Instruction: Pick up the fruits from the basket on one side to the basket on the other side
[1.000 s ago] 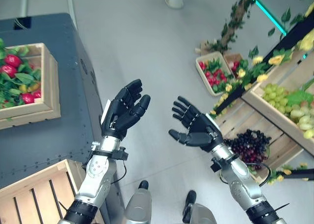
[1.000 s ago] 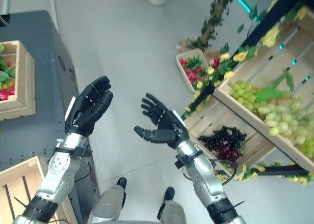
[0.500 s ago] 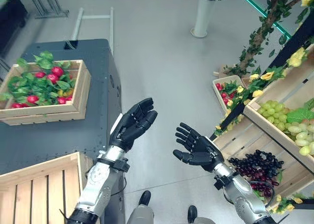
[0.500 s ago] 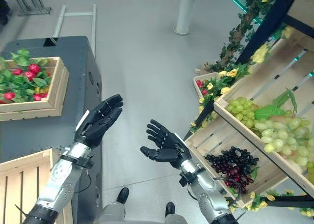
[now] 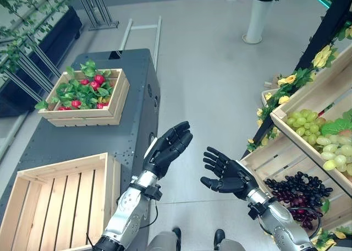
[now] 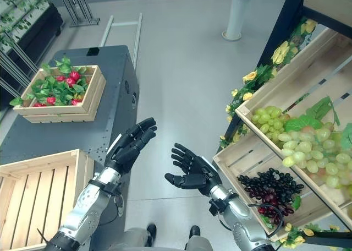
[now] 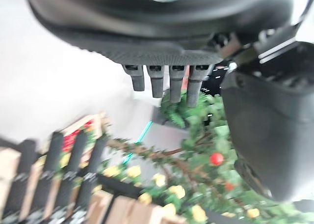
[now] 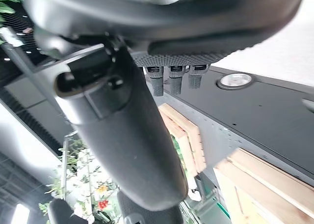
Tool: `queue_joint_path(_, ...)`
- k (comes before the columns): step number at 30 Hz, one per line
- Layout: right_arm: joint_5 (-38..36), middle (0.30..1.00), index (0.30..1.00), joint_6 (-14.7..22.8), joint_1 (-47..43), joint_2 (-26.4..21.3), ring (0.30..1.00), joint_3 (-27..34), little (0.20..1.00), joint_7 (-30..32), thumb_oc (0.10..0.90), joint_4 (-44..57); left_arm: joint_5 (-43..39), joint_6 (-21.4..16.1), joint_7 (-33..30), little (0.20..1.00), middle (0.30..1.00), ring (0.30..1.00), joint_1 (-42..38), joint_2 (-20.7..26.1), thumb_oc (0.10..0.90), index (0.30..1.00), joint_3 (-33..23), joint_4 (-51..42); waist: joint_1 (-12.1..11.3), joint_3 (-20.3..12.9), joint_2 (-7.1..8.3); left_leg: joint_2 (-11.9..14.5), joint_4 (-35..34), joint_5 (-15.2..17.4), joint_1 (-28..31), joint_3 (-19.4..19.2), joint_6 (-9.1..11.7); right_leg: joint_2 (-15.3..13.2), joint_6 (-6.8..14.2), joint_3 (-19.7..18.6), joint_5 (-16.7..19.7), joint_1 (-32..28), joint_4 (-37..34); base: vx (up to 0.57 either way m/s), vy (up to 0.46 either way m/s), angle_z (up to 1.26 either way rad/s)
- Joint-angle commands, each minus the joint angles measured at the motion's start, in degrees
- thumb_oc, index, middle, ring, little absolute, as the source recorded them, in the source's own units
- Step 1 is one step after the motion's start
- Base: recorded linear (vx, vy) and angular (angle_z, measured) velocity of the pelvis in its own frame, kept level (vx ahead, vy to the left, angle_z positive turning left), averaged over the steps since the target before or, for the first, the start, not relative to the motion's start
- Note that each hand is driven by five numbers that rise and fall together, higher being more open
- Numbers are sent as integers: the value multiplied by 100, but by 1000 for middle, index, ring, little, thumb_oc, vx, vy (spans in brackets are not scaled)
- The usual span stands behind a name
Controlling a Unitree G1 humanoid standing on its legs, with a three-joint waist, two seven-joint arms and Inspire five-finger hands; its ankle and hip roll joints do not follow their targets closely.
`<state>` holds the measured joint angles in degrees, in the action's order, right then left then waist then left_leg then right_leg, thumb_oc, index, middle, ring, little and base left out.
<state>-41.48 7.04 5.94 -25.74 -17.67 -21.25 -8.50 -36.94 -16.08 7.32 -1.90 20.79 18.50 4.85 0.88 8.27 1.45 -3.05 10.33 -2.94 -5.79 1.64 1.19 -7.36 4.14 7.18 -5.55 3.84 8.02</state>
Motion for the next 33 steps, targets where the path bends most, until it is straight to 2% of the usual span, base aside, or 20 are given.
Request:
queue_joint_path(1, -563, 900, 900, 529, -310, 411, 900, 148, 900, -268, 800, 480, -351, -446, 221, 900, 900, 900, -191, 84, 800, 900, -422, -333, -91, -599, 263, 376, -414, 540, 389, -279, 43, 384, -135, -166, 950, -327, -1302, -47, 157, 118)
queue_joint_path(2, -571, 900, 900, 540, -303, 422, 900, 156, 900, -261, 800, 488, -349, -444, 245, 900, 900, 900, -191, 81, 800, 900, -416, -323, -84, -612, 250, 396, -536, 511, 437, -302, 46, 383, -127, -147, 945, -328, -1302, -75, 193, 93)
queue_joint_path(4, -519, 900, 900, 589, -327, 538, 900, 178, 900, 38, 800, 393, -345, -441, 333, 900, 900, 900, -224, 66, 800, 900, -322, -240, -70, -709, 123, 491, -1240, 306, 695, -365, 84, 350, -43, -33, 946, -319, -1302, -87, 244, 57)
queue_joint_path(6, -524, 900, 900, 536, -365, 610, 900, 203, 900, 94, 800, 339, -350, -406, 386, 900, 900, 900, -175, 57, 800, 900, -333, -318, -105, -736, 54, 446, -1473, 233, 782, -330, 75, 288, 44, 18, 986, -306, -1302, -83, 245, 32)
queue_joint_path(9, -411, 900, 900, 522, -320, 690, 900, 174, 900, 104, 800, 342, -357, -354, 447, 900, 900, 900, -43, 80, 800, 900, -364, -456, -137, -729, 10, 356, -1507, 263, 827, -363, 14, 168, 167, 31, 1102, -222, -1302, -142, 308, -3)
queue_joint_path(10, -408, 900, 900, 526, -309, 728, 900, 153, 900, 106, 800, 358, -416, -286, 444, 900, 900, 900, 3, 107, 800, 900, -383, -527, -155, -671, 15, 266, -1469, 320, 848, -394, -60, 45, 293, 89, 1260, -137, -1302, -147, 259, -2)
queue_joint_path(12, -439, 900, 900, 526, -307, 750, 900, 128, 900, -6, 800, 410, -465, -240, 513, 900, 900, 900, 27, 141, 800, 900, -399, -586, -173, -611, 34, 199, -1410, 387, 856, -419, -121, -63, 386, 103, 1377, -71, -1302, -122, 218, -2)
queue_joint_path(14, -476, 900, 900, 524, -328, 774, 900, 139, 900, 88, 800, 350, -502, -166, 712, 900, 900, 900, 39, 181, 800, 900, -372, -557, -213, -491, 64, 34, -1281, 514, 846, -432, -221, -311, 570, 113, 1676, 120, -1294, -121, 284, -1)
queue_joint_path(17, -495, 900, 900, 497, -279, 817, 900, 163, 900, 146, 800, 351, -512, -10, 701, 900, 900, 900, 74, 192, 800, 900, -295, -610, -232, -375, 60, -82, -1250, 590, 860, -457, -318, -537, 650, 153, 1954, 303, -1223, -96, 212, -17)
queue_joint_path(19, -500, 900, 900, 482, -227, 823, 900, 154, 900, 122, 800, 403, -545, 36, 686, 900, 900, 900, 75, 218, 800, 900, -248, -567, -210, -330, 51, -106, -1281, 589, 869, -470, -359, -608, 668, 48, 2057, 419, -1118, -118, 162, -25)
queue_joint_path(21, -521, 900, 900, 472, -131, 791, 900, 166, 900, 64, 800, 391, -506, 63, 763, 900, 900, 900, 57, 301, 800, 900, -207, -424, -135, -318, 29, -97, -1261, 544, 802, -486, -411, -475, 604, -128, 1907, 544, -507, -130, 76, -15)
queue_joint_path(22, -530, 900, 900, 404, -133, 777, 900, 151, 900, 105, 800, 344, -463, 96, 759, 900, 900, 900, 64, 326, 800, 900, -188, -358, -148, -294, 11, -56, -1241, 497, 764, -553, -423, -441, 565, -19, 1767, 547, -133, -123, 25, -2)
queue_joint_path(26, -117, 900, 900, 240, -271, 708, 900, 33, 900, 108, 800, -116, -248, 307, 783, 900, 900, 900, 10, 403, 800, 900, -157, -154, -269, -285, -1, 82, -1276, 381, 716, -756, -466, -418, 441, 373, 1344, 308, 285, -108, -80, -26)
queue_joint_path(27, 129, 900, 900, 178, -320, 603, 900, -36, 900, 2, 800, -393, -53, 435, 795, 900, 900, 900, -16, 415, 800, 900, -97, 44, -325, -339, 20, 144, -1250, 349, 633, -766, -440, -350, 383, 457, 1123, 111, 105, -82, -204, -35)
queue_joint_path(28, 207, 900, 900, 166, -332, 540, 900, -87, 900, -59, 800, -545, 45, 482, 825, 900, 900, 900, -39, 434, 800, 900, -40, 181, -350, -364, 55, 162, -1229, 335, 598, -747, -410, -312, 362, 474, 1082, -32, -118, -75, -247, -26)
queue_joint_path(30, 572, 900, 900, 134, -355, 407, 900, -202, 900, -21, 800, -991, 386, 691, 974, 900, 900, 900, -96, 464, 800, 900, 168, 670, -379, -439, 178, 190, -1132, 343, 477, -726, -312, -218, 403, 403, 1091, -257, -749, -72, -271, -21)
queue_joint_path(32, 768, 900, 900, 23, -440, 322, 900, -268, 900, 49, 800, -1431, 483, 900, 1209, 900, 900, 900, -147, 418, 800, 900, 251, 1226, -368, -482, 206, 286, -1149, 309, 468, -761, -206, -166, 401, 326, 1144, -313, -1054, -65, -213, -31)
queue_joint_path(33, 983, 900, 900, 38, -483, 337, 900, -276, 900, 289, 800, -1746, 696, 950, 1210, 900, 900, 900, -157, 364, 800, 900, 293, 1586, -352, -533, 210, 356, -1196, 277, 480, -804, -157, -119, 380, 315, 1112, -321, -1106, -30, -141, -29)
